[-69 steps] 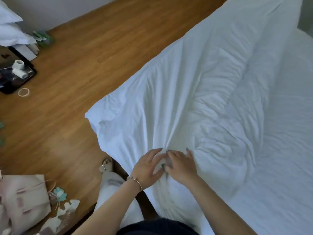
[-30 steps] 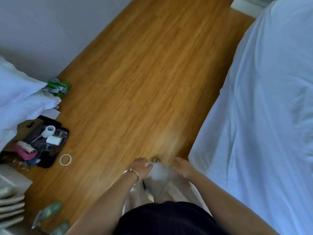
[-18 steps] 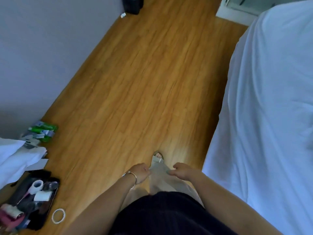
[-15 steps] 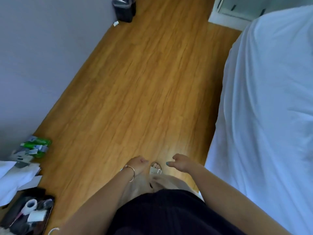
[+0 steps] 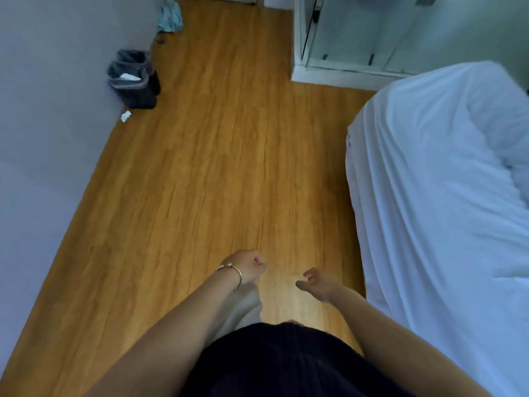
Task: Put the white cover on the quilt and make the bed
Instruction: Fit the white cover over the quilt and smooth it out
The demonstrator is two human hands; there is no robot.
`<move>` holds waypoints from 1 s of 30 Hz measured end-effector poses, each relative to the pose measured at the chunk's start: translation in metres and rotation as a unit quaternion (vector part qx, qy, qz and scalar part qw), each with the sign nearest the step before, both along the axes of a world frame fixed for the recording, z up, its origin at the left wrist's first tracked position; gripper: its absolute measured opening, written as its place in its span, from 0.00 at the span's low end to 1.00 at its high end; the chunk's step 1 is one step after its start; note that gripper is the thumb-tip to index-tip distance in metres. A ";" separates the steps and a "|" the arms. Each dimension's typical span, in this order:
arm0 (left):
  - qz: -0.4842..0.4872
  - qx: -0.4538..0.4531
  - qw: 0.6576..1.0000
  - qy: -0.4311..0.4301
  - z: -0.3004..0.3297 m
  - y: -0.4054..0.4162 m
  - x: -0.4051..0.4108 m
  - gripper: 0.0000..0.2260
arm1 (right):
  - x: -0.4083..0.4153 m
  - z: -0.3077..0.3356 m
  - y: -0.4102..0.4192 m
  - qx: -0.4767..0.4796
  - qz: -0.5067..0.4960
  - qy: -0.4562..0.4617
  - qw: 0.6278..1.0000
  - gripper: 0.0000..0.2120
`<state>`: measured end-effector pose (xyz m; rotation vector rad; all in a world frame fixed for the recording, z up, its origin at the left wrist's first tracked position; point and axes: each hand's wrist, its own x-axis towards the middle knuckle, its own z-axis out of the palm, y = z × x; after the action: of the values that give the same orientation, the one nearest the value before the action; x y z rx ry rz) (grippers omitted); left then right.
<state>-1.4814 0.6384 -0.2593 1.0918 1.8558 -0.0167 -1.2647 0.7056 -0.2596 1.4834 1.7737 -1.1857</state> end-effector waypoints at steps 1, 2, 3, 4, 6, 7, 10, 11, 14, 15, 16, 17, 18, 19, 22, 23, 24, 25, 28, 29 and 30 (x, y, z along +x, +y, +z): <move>-0.005 0.008 1.000 -0.005 0.007 0.032 -0.017 0.10 | -0.012 0.006 0.026 0.014 -0.021 -0.002 1.000 0.29; -0.015 0.013 1.000 -0.011 0.014 0.063 -0.032 0.09 | -0.023 0.012 0.050 0.026 -0.042 -0.005 0.999 0.29; -0.031 0.015 0.999 -0.015 0.017 0.092 -0.045 0.09 | -0.034 0.018 0.072 0.033 -0.056 -0.008 0.998 0.29; -0.050 0.011 0.999 -0.015 0.021 0.119 -0.055 0.08 | -0.044 0.023 0.091 0.039 -0.067 -0.008 0.997 0.29; -0.082 0.001 0.996 -0.018 0.022 0.169 -0.070 0.08 | -0.063 0.026 0.127 0.047 -0.090 -0.009 0.995 0.28; -0.097 -0.001 0.995 -0.021 0.021 0.195 -0.076 0.08 | -0.072 0.026 0.145 0.050 -0.103 -0.014 0.993 0.28; -0.144 0.001 0.989 -0.025 0.017 0.281 -0.093 0.09 | -0.096 0.019 0.207 0.055 -0.123 -0.021 0.991 0.29; -0.162 0.012 0.987 -0.019 0.014 0.316 -0.099 0.09 | -0.103 0.014 0.232 0.060 -0.126 -0.022 0.990 0.29; -0.186 0.042 0.982 0.007 0.010 0.419 -0.112 0.17 | -0.116 0.001 0.323 0.078 -0.124 -0.029 0.989 0.32; -0.189 0.052 0.981 0.013 0.011 0.454 -0.116 0.20 | -0.119 -0.002 0.356 0.086 -0.128 -0.029 0.988 0.32; -0.193 0.058 0.979 0.018 0.014 0.487 -0.119 0.22 | -0.122 -0.002 0.389 0.092 -0.129 -0.027 0.987 0.33; -0.202 0.061 0.977 0.024 0.018 0.516 -0.121 0.23 | -0.125 -0.002 0.421 0.094 -0.130 -0.027 0.987 0.33; -0.216 0.061 0.974 0.030 0.023 0.546 -0.125 0.23 | -0.128 -0.001 0.452 0.097 -0.131 -0.028 0.986 0.33; -0.234 0.061 0.970 0.035 0.027 0.572 -0.129 0.23 | -0.132 0.001 0.480 0.098 -0.136 -0.030 0.985 0.32; -0.262 0.064 0.962 0.038 0.035 0.648 -0.135 0.25 | -0.142 0.011 0.552 0.100 -0.173 -0.022 0.979 0.31; -0.262 0.070 0.962 0.029 0.035 0.674 -0.135 0.27 | -0.144 0.012 0.575 0.101 -0.183 -0.021 0.978 0.30; -0.260 0.073 0.963 0.019 0.035 0.699 -0.135 0.28 | -0.146 0.013 0.598 0.103 -0.193 -0.019 0.976 0.30; -0.260 0.076 0.962 0.011 0.034 0.725 -0.134 0.29 | -0.146 0.012 0.621 0.105 -0.205 -0.018 0.973 0.29; -0.301 0.070 0.951 0.005 0.025 0.813 -0.127 0.31 | -0.145 0.007 0.690 0.108 -0.268 -0.017 0.957 0.30; -0.320 0.074 0.945 0.006 0.022 0.847 -0.122 0.32 | -0.143 0.005 0.714 0.112 -0.292 -0.018 0.950 0.30; -0.336 0.078 0.938 0.006 0.020 0.882 -0.116 0.32 | -0.140 0.003 0.737 0.115 -0.314 -0.022 0.942 0.30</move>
<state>-1.5976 1.5202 -0.2393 1.7963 1.4270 -0.2757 -1.4044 1.4431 -0.2567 2.3076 1.4839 -1.2381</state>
